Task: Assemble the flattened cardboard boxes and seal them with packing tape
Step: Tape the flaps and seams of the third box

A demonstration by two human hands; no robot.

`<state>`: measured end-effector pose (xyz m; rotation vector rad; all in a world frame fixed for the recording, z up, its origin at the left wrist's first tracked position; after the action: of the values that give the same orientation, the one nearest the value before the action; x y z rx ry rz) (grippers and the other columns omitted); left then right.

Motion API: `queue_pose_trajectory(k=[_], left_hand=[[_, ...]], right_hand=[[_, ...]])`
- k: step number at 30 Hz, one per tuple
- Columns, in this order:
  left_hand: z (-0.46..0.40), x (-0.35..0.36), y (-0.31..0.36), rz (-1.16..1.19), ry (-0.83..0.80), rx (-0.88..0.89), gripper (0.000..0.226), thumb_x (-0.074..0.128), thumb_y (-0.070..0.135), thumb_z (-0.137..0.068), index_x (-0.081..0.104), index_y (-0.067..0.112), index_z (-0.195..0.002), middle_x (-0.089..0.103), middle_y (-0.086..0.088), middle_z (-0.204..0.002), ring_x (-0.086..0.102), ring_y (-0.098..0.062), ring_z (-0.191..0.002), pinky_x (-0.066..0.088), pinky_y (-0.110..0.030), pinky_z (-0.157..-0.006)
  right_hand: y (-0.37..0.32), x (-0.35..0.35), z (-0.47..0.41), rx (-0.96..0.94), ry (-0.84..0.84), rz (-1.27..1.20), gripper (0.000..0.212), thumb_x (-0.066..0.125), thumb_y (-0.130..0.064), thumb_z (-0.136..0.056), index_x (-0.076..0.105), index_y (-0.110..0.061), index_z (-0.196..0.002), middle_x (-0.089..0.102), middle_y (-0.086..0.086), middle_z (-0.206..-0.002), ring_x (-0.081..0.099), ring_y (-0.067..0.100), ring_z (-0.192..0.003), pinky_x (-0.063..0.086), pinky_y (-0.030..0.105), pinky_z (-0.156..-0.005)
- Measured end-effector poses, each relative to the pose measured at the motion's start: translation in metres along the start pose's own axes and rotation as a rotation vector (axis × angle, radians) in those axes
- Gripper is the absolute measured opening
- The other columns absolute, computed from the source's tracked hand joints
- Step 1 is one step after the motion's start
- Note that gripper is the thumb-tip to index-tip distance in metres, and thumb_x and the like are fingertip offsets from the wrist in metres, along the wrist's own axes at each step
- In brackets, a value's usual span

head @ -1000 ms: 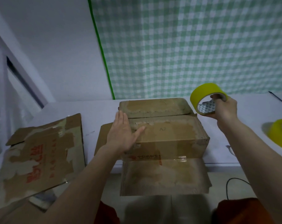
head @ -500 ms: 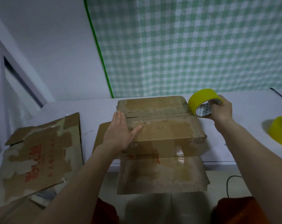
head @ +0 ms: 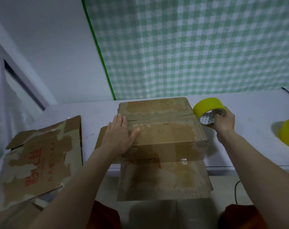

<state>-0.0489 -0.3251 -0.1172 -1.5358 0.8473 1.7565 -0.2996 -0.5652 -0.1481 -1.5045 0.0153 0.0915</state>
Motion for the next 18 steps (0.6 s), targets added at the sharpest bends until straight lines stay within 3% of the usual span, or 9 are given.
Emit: queue_pose_trajectory(k=[4, 8, 12, 16, 18], left_hand=[[-0.003, -0.01, 0.034, -0.233, 0.007, -0.01, 0.065, 0.008, 0.05, -0.101, 0.006, 0.011, -0.154, 0.001, -0.019, -0.16, -0.001, -0.038, -0.148, 0.003, -0.053, -0.12], [-0.009, 0.0, 0.119, -0.014, -0.117, 0.156, 0.091, 0.007, 0.074, -0.088, -0.011, 0.012, -0.152, -0.018, -0.01, -0.158, -0.016, -0.03, -0.146, -0.011, -0.044, -0.114], [-0.024, 0.007, 0.194, 0.064, -0.105, 0.251, 0.112, 0.033, 0.081, -0.082, -0.007, 0.004, -0.153, -0.014, -0.015, -0.16, -0.015, -0.029, -0.148, -0.009, -0.042, -0.12], [-0.034, 0.009, 0.208, 0.081, -0.1, 0.323, 0.096, 0.047, 0.055, -0.091, -0.008, 0.006, -0.153, -0.014, -0.009, -0.161, -0.014, -0.023, -0.148, -0.006, -0.039, -0.121], [-0.034, 0.007, 0.2, 0.083, -0.092, 0.376, 0.088, 0.046, 0.045, -0.093, -0.006, 0.008, -0.153, -0.013, -0.007, -0.162, -0.013, -0.02, -0.148, -0.005, -0.036, -0.121]], right_hand=[[0.014, -0.002, -0.005, 0.044, -0.066, 0.018, 0.013, 0.05, -0.006, -0.096, 0.057, -0.011, -0.105, 0.06, 0.018, -0.103, 0.061, 0.039, -0.097, 0.054, 0.051, -0.08], [0.019, -0.002, -0.006, 0.065, -0.178, 0.048, 0.017, 0.05, -0.006, -0.096, 0.055, -0.011, -0.112, 0.058, 0.022, -0.114, 0.059, 0.038, -0.098, 0.053, 0.044, -0.073], [0.018, -0.008, -0.002, 0.07, -0.3, 0.111, 0.029, 0.051, -0.005, -0.095, 0.051, -0.009, -0.123, 0.057, 0.02, -0.114, 0.058, 0.032, -0.092, 0.056, 0.032, -0.06], [-0.005, -0.016, -0.002, -0.092, -0.307, 0.205, 0.044, 0.057, 0.003, -0.09, 0.048, -0.01, -0.131, 0.056, 0.014, -0.12, 0.057, 0.029, -0.103, 0.052, 0.044, -0.084], [-0.016, -0.013, 0.002, -0.193, -0.339, 0.272, 0.051, 0.054, 0.007, -0.089, 0.045, -0.013, -0.135, 0.051, 0.008, -0.121, 0.053, 0.025, -0.104, 0.047, 0.039, -0.085]])
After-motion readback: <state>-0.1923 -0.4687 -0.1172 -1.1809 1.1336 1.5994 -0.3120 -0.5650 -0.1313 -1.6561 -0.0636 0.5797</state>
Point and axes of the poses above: each hand's wrist, its own z-axis away from the middle knuckle, its own x-axis out of the palm, y = z × x, the point moved 7 cm from there along -z, towards the middle knuckle
